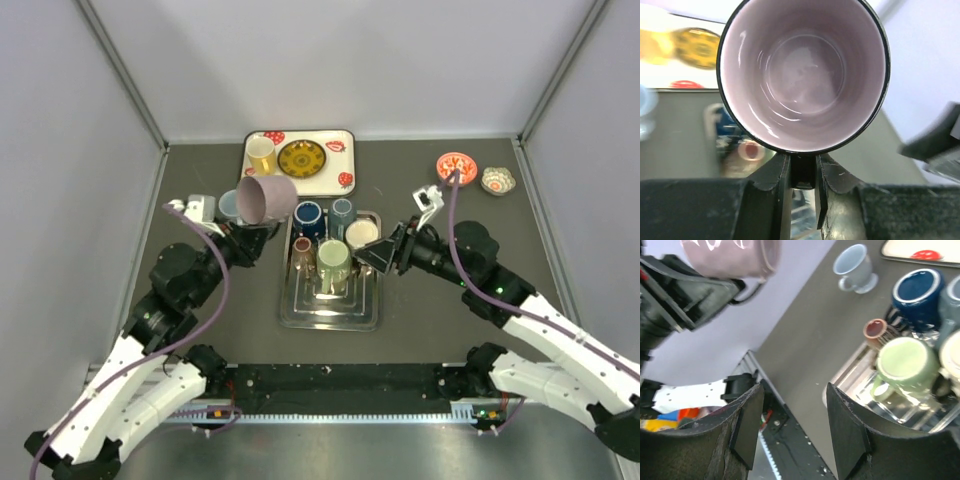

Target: Turn the mug right side up

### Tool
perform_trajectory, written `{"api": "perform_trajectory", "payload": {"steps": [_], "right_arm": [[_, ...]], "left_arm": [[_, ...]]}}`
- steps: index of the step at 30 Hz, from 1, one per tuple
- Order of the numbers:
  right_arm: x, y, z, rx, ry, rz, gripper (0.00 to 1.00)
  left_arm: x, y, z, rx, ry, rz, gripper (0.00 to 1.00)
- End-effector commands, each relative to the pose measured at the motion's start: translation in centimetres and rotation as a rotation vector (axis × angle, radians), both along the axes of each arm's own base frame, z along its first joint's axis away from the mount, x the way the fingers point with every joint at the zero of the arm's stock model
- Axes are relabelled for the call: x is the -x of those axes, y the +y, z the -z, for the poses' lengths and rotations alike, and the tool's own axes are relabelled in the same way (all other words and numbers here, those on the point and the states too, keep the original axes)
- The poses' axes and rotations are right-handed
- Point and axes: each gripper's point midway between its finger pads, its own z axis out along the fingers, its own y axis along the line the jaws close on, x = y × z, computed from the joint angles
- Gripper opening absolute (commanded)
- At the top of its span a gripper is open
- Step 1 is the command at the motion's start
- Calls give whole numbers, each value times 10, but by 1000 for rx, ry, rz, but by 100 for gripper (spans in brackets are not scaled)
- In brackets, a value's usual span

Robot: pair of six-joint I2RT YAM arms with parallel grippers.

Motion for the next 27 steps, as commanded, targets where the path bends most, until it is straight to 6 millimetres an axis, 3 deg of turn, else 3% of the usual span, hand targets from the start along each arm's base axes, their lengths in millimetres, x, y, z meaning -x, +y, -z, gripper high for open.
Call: {"api": "perform_trajectory", "payload": {"steps": [1,2,8,9,11,12,13,16,20,22,23,27], "right_arm": [[-5,-32,6,135,-58,131,54],[-4,-37,7,142,-65,144,54],[-4,-48,20,167,-51,188,53],[-3,-50,19,161,-54,191,53],[-1,-51,22,165,-49,190,53],[0,-52,21,166,-52,188,53],[2,-55,20,164,-58,191,53],[4,-62,19,163,-72,209,53],[6,-68,25,171,-78,223,53],[6,-68,28,178,-69,221,53],[7,-67,28,182,-67,217,53],[5,-68,32,198,-56,223,52]], "left_arm": [[-10,97,-11,-242,3,-448,0],[-14,118,-3,-282,55,-570,0],[-29,150,35,-523,232,-726,0],[-33,149,40,-524,253,-717,0],[-48,171,55,-517,336,-772,0],[-53,168,64,-480,374,-720,0],[-57,191,72,-447,422,-791,0],[-73,213,87,-427,474,-840,0],[-104,225,117,-414,561,-846,0],[-122,225,122,-397,551,-819,0],[-129,228,135,-410,594,-819,0],[-152,241,149,-399,610,-855,0]]}}
